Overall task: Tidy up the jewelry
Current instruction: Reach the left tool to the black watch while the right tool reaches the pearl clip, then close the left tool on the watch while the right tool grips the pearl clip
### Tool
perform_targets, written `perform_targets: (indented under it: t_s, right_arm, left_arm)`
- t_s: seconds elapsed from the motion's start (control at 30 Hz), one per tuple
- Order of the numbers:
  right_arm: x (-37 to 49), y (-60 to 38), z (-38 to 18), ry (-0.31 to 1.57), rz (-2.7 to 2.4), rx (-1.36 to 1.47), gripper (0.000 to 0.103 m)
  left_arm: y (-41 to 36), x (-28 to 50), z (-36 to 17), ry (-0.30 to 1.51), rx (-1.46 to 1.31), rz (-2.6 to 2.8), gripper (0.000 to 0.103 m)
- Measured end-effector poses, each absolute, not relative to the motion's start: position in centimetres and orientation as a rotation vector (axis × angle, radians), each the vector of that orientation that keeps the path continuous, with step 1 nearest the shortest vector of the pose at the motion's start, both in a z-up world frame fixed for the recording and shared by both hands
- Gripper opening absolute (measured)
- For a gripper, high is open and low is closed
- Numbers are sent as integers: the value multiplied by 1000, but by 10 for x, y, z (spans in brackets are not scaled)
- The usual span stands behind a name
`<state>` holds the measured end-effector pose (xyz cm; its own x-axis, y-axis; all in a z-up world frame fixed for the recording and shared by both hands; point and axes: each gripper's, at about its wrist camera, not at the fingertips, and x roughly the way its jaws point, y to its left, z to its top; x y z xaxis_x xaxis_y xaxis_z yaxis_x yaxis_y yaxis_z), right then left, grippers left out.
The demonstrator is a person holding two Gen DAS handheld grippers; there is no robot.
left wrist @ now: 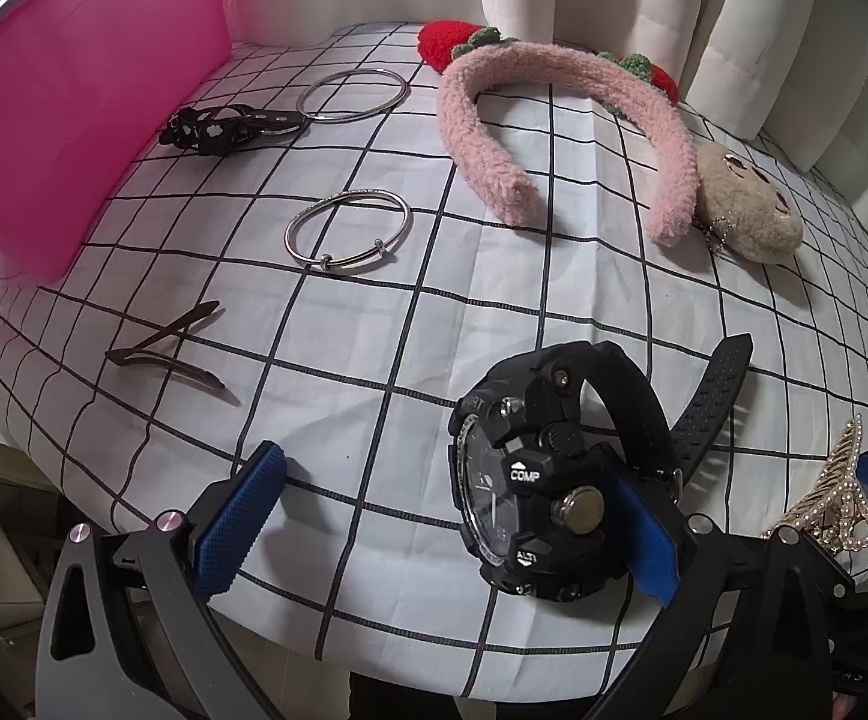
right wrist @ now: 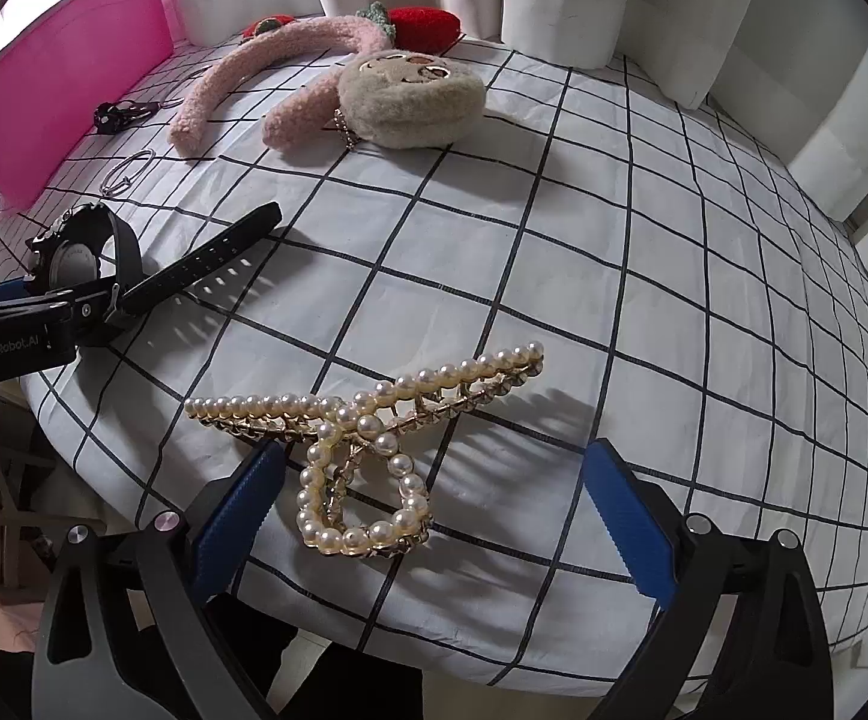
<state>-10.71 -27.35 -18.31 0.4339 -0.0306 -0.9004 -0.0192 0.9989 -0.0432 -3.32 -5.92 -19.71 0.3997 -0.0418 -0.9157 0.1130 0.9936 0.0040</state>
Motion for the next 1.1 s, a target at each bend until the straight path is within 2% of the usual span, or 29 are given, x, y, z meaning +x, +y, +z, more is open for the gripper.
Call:
perform_targets:
  t_s: [0.1,0.17,0.23,0.27,0.37,0.43,0.47,0.5,0.57,0.83,1.1]
  right_arm:
    - [-108,-273,-183,1111,-4,-52,94]
    - [-107,-273,-182,1122,0,-42,93]
    - [-107,-272,-181,1124,4,-45,92]
    - [-107,-271,-181,1121,8,-41,88]
    - [-108,-268,-177,1105,12,-47,72]
    - [-108,-268,-175,1102,13,-46,65]
    - [-109,-268,-174,1100,12,-48,58]
    - [-109,-268,-173,1094,15,-46,46]
    - [-109,-268,-171,1086,8,-56,31]
    - [-108,-277,-165,1073,28,39,30]
    - [-101,-270,-141,1033,42,42,30]
  left_arm:
    - [-60,-33,-196,1142,63,-99,96]
    - [-61,-36,-195,1137,68,-107,92]
    - [-62,-44,-191,1128,71,-120,77]
    - [-64,-46,-190,1126,72,-124,73]
    - [-65,-45,-184,1118,70,-138,51]
    - [-66,-45,-182,1114,69,-152,29]
    - [-67,-45,-181,1117,68,-162,24]
    - [-67,-44,-181,1116,75,-158,23]
    - [-66,-43,-181,1115,71,-156,21]
    - [-55,-39,-177,1125,27,-158,21]
    - [-47,-34,-145,1064,30,-159,21]
